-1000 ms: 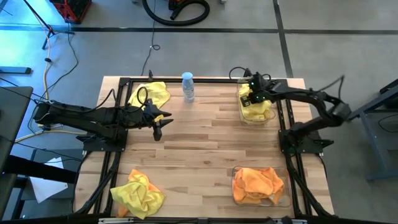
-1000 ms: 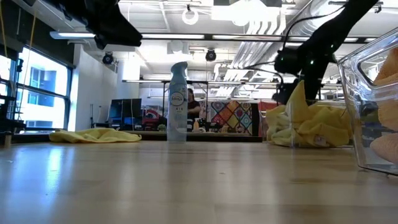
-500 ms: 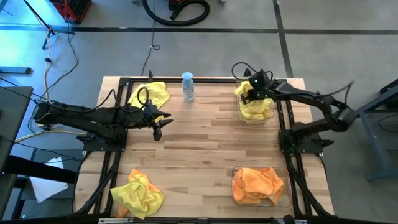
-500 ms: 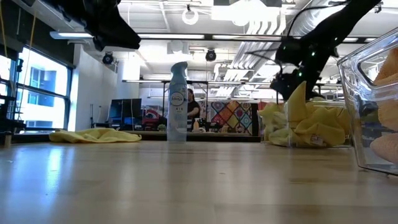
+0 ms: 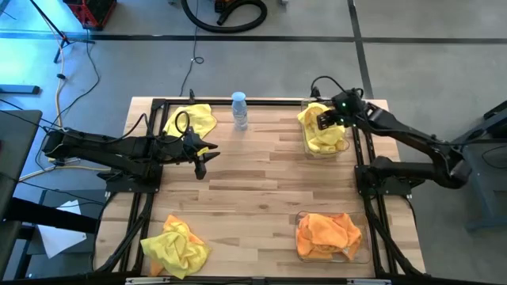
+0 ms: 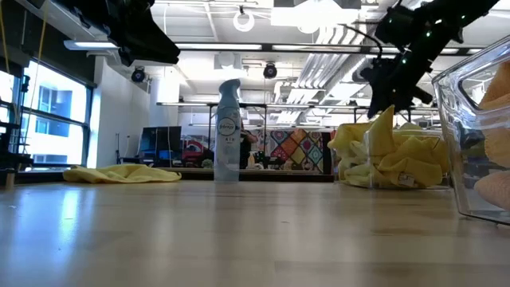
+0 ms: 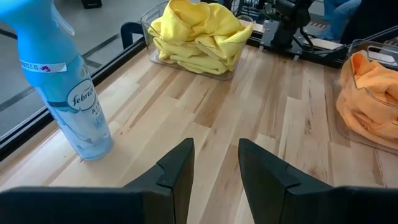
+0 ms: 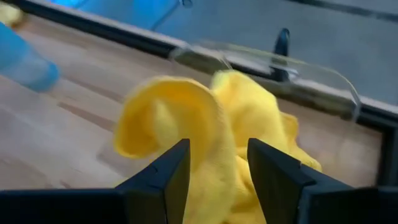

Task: Sort microfiber towel by color & place in baskets
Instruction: Put the yellow microfiber cloth into the top transparent bin

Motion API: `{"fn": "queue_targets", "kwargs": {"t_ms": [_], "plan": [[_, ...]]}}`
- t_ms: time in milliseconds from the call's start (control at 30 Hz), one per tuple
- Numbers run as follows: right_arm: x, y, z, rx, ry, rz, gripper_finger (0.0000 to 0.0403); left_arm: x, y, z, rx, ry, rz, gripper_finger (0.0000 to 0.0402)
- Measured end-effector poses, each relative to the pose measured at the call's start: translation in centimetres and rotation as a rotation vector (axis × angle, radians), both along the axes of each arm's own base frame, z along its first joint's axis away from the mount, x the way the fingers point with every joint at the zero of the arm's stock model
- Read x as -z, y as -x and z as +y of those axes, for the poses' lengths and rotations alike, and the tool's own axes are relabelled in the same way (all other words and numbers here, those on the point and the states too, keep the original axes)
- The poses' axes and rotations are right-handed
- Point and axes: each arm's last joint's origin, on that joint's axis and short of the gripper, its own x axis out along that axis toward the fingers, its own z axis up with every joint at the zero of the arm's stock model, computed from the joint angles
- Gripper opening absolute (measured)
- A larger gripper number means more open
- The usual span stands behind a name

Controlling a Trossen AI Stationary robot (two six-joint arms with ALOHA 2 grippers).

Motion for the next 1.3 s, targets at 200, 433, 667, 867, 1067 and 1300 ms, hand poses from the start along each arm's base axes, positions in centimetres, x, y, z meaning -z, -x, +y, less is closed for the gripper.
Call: {"fn": "queue_targets", "kwargs": {"t_ms": [200,433,667,867,1067,1300], "plan": [[-0.1,-2.0,0.3,-0.069,0.052,-0.042,0.0108,0.0,0.0,0.0,-0.004,-0.003,0.0,0.0115],[2.6,-4.2,-1.2,-0.121,0.025,0.041,0.0016,0.0,0.0,0.1,-0.022,-0.011,-0.001,0.0115],[6.3,-4.0,-3.8,-0.048,-0.106,0.163,0.0003,0.0,0.0,0.1,-0.022,-0.01,-0.001,0.0115],[8.0,-4.0,-4.8,-0.033,-0.151,0.208,0.0002,0.0,0.0,0.1,-0.022,-0.011,-0.001,0.0115],[7.5,-3.8,-4.7,-0.031,-0.136,0.198,0.0008,0.0,0.0,0.1,-0.022,-0.01,-0.001,0.0115],[4.0,-2.5,-3.4,-0.03,-0.055,0.103,0.0004,0.0,0.0,0.1,-0.023,-0.009,0.0,0.0115]]}}
